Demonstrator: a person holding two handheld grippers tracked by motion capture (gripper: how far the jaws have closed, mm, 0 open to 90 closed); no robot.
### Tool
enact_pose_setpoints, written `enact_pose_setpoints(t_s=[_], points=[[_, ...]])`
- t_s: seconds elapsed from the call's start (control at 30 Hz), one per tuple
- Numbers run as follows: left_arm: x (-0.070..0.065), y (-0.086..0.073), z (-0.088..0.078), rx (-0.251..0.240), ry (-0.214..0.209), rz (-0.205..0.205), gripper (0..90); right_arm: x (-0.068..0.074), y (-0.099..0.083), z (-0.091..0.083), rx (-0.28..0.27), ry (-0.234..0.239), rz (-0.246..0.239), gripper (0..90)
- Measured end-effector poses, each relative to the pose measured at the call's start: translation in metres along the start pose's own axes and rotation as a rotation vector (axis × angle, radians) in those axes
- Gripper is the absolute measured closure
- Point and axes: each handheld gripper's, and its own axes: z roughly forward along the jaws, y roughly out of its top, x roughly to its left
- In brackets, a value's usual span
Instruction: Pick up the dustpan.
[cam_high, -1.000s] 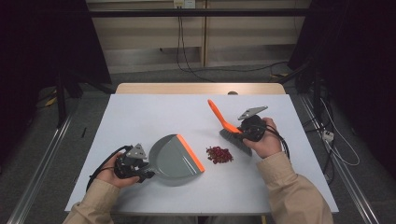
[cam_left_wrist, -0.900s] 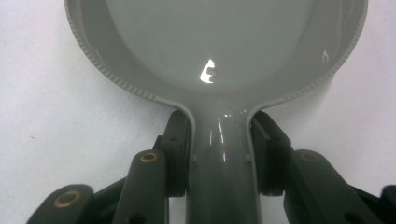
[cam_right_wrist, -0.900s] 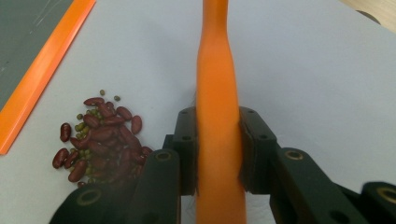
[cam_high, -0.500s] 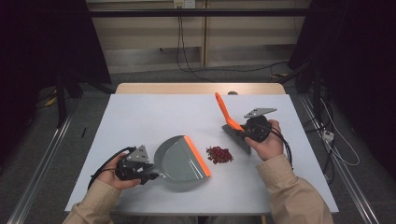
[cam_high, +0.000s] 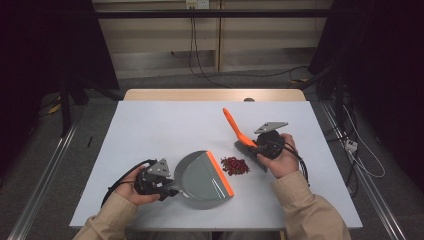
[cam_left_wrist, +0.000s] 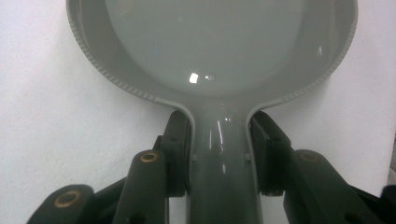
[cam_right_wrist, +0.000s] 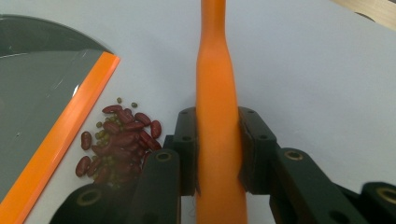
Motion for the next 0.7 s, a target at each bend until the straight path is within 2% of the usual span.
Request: enact_pose_setpoints(t_s=[0.23, 0.37, 0.4, 0.53, 0.7], points=[[0.0, 0.0, 0.001, 0.003, 0.004, 0.007, 62.2, 0.002, -0.001, 0.0, -0.007, -0.006, 0.004, 71.8], [-0.001, -0.002, -0.002, -0.004, -0.007, -0.013, 58.5, 0.004, -0.001, -0.001, -0.005, -0.007, 0.0, 71.7], [-0.001, -0.002, -0.002, -0.001, -0.011, -0.006, 58.3, 0.003, -0.002, -0.001, -0.007, -0.004, 0.003, 71.7], [-0.001, -0.005, -0.006, -0.007, 0.002, -0.016, 55.4, 0.002, -0.002, -0.001, -0.015, -0.003, 0.011, 71.7], [-0.001, -0.011, -0.012, -0.019, 0.003, -0.044, 56.5, 0.002, -0.002, 0.0, -0.017, -0.006, 0.013, 71.7]])
